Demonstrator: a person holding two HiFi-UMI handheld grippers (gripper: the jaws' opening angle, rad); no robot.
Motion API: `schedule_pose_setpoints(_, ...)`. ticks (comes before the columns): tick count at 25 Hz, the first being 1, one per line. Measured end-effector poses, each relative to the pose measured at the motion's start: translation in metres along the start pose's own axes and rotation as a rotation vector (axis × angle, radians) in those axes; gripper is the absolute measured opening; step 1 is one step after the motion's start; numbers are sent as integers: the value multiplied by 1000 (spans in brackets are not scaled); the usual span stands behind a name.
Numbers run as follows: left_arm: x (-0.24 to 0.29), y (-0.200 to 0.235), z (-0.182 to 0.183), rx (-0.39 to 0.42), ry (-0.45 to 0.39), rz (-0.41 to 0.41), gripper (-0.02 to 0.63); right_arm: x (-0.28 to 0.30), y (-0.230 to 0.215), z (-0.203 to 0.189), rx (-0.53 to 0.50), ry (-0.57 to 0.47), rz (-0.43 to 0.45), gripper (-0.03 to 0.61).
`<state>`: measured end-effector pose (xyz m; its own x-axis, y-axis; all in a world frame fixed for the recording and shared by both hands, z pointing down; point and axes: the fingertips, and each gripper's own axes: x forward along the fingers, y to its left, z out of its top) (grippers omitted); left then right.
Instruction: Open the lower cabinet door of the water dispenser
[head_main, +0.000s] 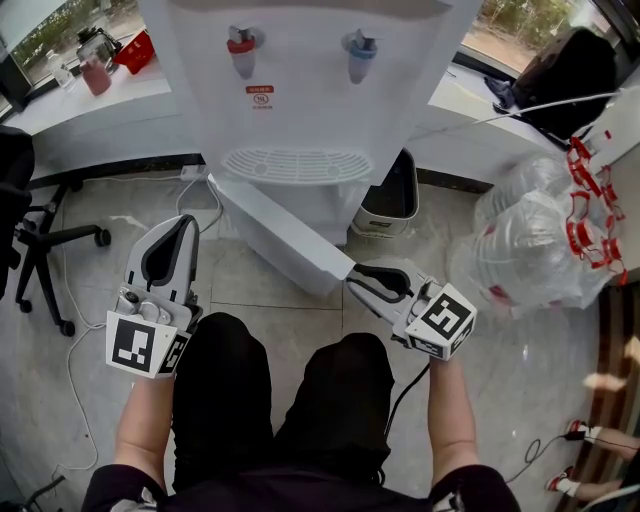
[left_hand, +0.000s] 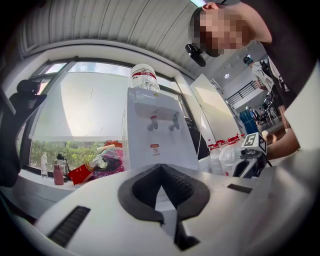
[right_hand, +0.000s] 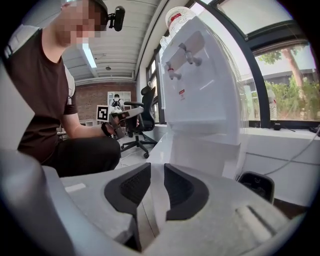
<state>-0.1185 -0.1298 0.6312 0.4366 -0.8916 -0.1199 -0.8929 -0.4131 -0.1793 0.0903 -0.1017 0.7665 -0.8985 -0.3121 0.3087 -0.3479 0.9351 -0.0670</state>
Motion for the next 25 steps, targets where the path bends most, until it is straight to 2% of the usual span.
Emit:
schedule_pose_setpoints(5, -4, 1, 0, 2, 4, 14, 6, 4, 15, 0, -46, 21, 54, 51)
schedule_pose_setpoints(8, -7, 2, -1, 5, 7, 20, 6, 8, 27, -1, -137, 34, 115, 26)
schedule_pose_setpoints(10, -9, 4, -2, 6, 10, 28, 6, 11, 38, -3, -177, 67, 165, 8)
schedule_pose_setpoints(16, -16, 10, -3, 13, 15, 49, 6, 28, 85, -3, -246, 177, 307, 6)
schedule_pose_setpoints(21, -25, 21, -1, 26, 19, 76, 6, 48, 113, 7, -307, 129, 400, 6)
schedule_pose_setpoints(25, -37, 32, -1, 36, 28, 103, 6, 58, 128, 10, -349, 133, 460, 6)
